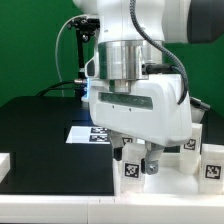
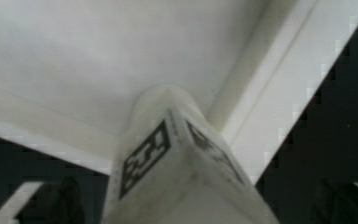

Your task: Assemble square table

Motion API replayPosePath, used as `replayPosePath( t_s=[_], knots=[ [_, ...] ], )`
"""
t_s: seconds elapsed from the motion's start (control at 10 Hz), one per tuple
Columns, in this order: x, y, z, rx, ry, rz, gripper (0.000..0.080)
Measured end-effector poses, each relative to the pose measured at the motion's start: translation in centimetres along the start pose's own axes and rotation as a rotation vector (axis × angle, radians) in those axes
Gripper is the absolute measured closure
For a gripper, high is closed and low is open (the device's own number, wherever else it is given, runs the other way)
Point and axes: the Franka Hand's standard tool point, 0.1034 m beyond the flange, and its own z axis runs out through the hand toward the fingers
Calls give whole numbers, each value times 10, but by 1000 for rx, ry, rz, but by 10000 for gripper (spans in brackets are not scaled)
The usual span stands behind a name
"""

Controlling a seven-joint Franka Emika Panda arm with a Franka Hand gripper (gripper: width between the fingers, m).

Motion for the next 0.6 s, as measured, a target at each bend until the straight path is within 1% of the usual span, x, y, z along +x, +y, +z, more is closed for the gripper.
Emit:
replayPosePath(
  t_s=[0.2, 0.4, 0.5, 0.6],
  knots=[
    [0, 0, 0, 0, 0, 0, 150],
    [0, 0, 0, 0, 0, 0, 390],
    [5, 4, 2, -8, 0, -204, 390],
    [5, 5, 2, -9, 0, -204, 390]
  ],
)
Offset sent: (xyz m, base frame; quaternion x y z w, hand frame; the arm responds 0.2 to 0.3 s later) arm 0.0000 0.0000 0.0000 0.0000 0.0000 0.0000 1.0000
